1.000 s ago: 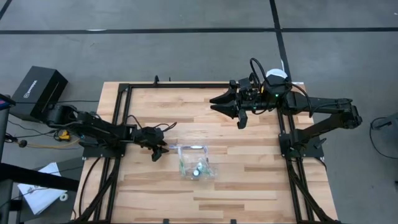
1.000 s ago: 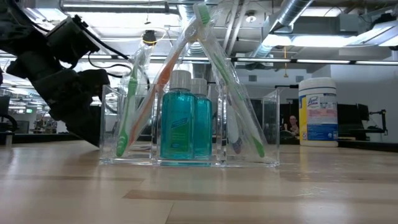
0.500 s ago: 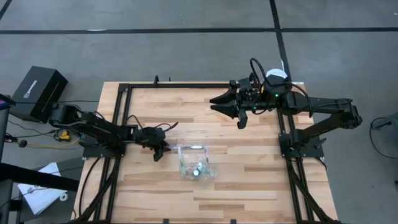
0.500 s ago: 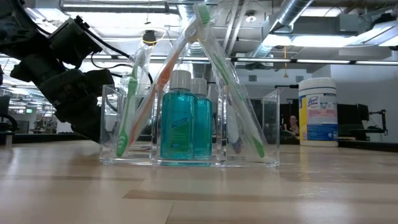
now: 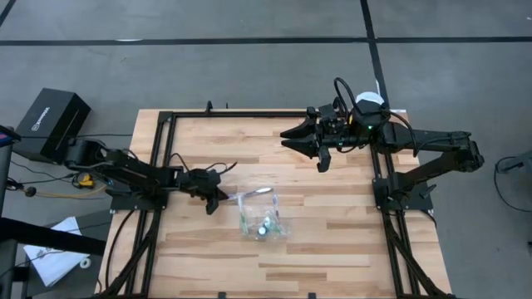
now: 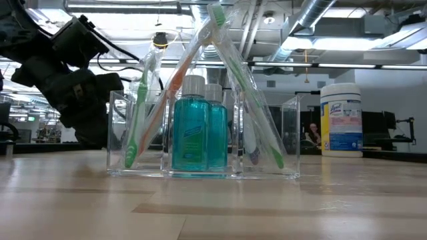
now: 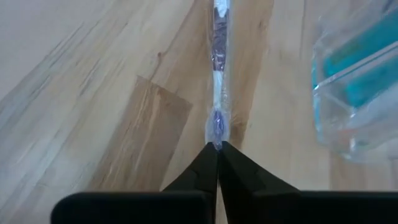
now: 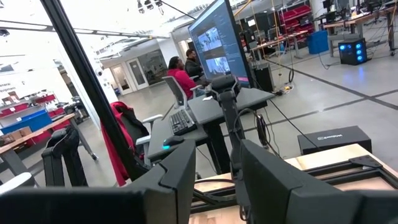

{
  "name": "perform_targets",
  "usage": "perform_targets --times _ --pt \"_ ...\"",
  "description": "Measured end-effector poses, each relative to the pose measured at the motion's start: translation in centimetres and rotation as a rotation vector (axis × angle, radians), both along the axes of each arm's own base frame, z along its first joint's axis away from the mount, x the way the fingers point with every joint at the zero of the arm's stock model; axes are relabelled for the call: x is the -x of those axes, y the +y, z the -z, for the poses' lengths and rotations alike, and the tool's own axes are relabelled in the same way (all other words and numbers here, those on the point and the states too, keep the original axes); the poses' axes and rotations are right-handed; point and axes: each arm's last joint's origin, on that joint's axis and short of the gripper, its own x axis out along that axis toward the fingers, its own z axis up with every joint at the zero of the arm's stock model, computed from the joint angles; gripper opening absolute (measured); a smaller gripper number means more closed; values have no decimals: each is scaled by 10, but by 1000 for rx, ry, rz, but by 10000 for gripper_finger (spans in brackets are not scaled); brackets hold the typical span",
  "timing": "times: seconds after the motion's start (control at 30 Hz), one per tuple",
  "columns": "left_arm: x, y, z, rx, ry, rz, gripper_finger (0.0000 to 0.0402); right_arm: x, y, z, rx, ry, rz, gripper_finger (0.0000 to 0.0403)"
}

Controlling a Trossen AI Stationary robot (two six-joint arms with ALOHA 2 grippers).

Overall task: Pick & Place toothbrushing station
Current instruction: Put the purple toothbrush into the center transparent organizer

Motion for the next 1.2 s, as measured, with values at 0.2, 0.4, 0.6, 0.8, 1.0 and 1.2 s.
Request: perform_targets --times 0.2,0.4,0.6,0.8,1.0,1.2 --pt "1 -2 -23 123 -130 16 1 0 0 0 4 0 0 118" --pt "10 -3 -56 278 -321 -18 0 0 0 0 6 -1 0 118" --pt "26 -3 -87 383 -516 -13 0 0 0 0 22 -2 2 118" --pt "35 -2 -99 454 -596 -14 0 0 0 0 21 -2 2 118" --pt "38 1 -102 595 -601 -84 0 0 0 0 21 -3 2 118" --pt "37 10 -107 767 -653 -244 0 0 0 0 21 -2 3 118"
